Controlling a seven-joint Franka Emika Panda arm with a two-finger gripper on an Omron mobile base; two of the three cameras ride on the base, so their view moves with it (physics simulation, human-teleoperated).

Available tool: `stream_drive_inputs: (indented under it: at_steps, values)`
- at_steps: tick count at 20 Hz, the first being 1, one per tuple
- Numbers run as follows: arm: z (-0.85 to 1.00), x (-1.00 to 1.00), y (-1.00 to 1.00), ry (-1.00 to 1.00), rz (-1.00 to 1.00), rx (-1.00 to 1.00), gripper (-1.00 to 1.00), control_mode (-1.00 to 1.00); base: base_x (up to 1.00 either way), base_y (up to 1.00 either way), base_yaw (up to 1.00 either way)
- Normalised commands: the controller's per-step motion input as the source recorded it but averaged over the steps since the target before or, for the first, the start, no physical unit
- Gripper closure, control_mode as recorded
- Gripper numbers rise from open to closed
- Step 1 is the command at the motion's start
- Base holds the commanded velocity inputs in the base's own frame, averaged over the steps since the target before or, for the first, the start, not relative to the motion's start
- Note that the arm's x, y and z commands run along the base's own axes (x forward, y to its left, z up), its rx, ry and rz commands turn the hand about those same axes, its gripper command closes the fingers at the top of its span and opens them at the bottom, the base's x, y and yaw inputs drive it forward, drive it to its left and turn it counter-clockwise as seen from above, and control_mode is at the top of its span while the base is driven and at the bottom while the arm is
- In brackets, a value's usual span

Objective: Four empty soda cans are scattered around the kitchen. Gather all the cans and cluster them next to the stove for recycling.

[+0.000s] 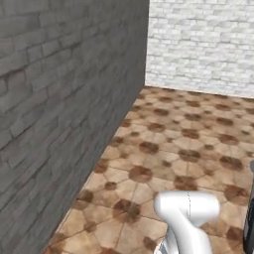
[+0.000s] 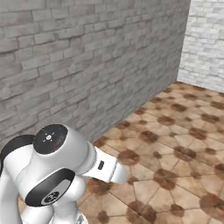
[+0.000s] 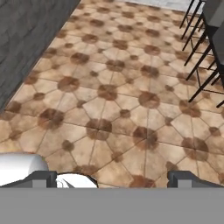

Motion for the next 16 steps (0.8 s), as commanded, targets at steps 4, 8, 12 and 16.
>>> stream_drive_inputs:
  at_steps: [4, 8, 12, 16]
  values:
    - [0.0, 0.0, 0.0, 0.0, 0.0, 0.0, -1.0, 1.0, 0.79, 0.03, -0.34]
    - [0.0, 0.0, 0.0, 0.0, 0.0, 0.0, -1.0, 1.0, 0.73, 0.0, -0.25]
    - [0.0, 0.0, 0.0, 0.0, 0.0, 0.0, -1.0, 1.0, 0.82, 0.09, -0.27]
    - [0.0, 0.0, 0.0, 0.0, 0.0, 0.0, -1.0, 1.0, 0.85, 0.33, -0.23]
